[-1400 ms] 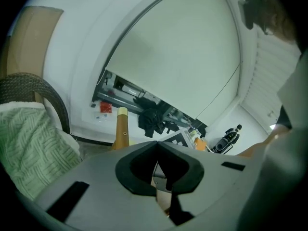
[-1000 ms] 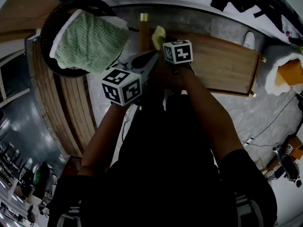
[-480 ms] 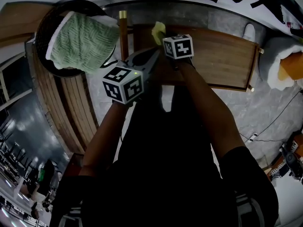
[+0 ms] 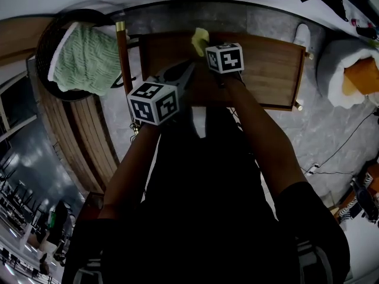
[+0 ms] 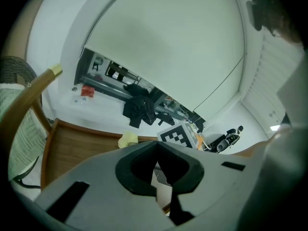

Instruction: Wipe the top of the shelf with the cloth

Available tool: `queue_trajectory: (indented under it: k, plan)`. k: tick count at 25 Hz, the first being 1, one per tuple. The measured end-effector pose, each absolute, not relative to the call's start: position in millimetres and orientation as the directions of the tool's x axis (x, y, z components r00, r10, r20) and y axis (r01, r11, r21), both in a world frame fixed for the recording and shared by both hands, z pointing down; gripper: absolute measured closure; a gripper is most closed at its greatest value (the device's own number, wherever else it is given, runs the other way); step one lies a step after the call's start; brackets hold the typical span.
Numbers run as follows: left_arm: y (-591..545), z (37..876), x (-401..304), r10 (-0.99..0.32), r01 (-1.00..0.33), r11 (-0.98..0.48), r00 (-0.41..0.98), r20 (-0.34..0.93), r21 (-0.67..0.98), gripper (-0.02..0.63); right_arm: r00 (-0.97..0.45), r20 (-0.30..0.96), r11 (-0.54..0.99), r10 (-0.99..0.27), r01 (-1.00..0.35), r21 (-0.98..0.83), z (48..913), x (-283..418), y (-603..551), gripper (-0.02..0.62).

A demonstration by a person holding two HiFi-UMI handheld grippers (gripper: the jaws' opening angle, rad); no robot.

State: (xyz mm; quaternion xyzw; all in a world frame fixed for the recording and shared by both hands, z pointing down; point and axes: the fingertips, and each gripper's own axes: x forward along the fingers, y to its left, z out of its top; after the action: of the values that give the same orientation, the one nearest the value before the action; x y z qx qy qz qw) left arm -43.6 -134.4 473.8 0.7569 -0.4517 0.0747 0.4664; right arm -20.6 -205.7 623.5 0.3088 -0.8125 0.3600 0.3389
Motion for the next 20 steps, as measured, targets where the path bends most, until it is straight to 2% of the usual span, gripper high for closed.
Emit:
queue_trajectory:
  k: [20]
  plan:
    - [-164,480,87,-0.552,-0.695,-0.22,0.667,0.501,0.684,0.594,-0.493,0.797,0.437,-0.35,-0.838,-0.327,622,174,-243,0.549]
